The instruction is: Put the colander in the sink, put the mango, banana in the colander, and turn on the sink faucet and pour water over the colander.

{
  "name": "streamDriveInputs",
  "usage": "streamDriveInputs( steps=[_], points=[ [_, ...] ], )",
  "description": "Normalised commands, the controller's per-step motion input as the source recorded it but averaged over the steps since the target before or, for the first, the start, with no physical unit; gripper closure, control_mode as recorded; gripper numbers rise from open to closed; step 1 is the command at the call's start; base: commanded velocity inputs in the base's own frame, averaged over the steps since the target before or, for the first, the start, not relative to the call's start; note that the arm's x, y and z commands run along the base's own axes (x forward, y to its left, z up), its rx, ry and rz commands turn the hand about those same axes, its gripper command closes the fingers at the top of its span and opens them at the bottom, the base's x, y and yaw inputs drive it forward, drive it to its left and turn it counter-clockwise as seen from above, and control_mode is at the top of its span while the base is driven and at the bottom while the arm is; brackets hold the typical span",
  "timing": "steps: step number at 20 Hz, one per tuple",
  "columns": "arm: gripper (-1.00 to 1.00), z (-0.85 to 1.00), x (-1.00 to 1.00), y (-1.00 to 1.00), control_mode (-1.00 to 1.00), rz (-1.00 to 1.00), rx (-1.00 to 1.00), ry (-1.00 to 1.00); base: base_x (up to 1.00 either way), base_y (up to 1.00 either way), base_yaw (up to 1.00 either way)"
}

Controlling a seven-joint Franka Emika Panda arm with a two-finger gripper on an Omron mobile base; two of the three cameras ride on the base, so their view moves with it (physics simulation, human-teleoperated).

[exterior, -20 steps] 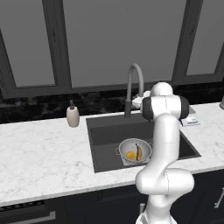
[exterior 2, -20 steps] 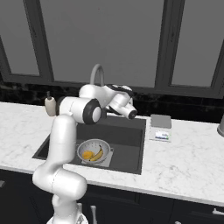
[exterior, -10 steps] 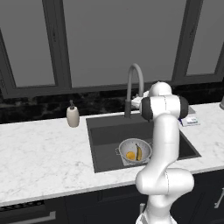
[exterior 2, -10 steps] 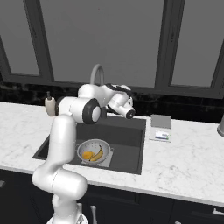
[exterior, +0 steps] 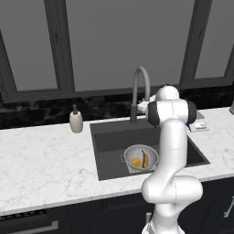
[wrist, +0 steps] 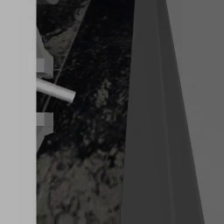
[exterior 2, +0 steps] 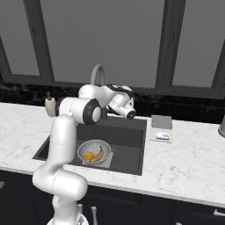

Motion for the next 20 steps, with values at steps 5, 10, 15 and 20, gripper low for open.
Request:
streamDriveInputs(
  steps=[5,10,15,20],
  points=[
    [1.0,-0.29,0.34,-0.7,-1.0,0.0,0.04,0.0,0.0,0.0,0.0],
    [1.0,-0.3,0.42,-0.71,-1.0,-0.03,0.04,0.0,0.0,0.0,0.0],
    [1.0,-0.31,0.36,-0.7,-1.0,-0.05,0.07,0.04,0.0,0.0,0.0],
    [1.0,-0.32,0.36,-0.73,-1.0,-0.06,0.09,0.08,0.0,0.0,0.0]
  ],
)
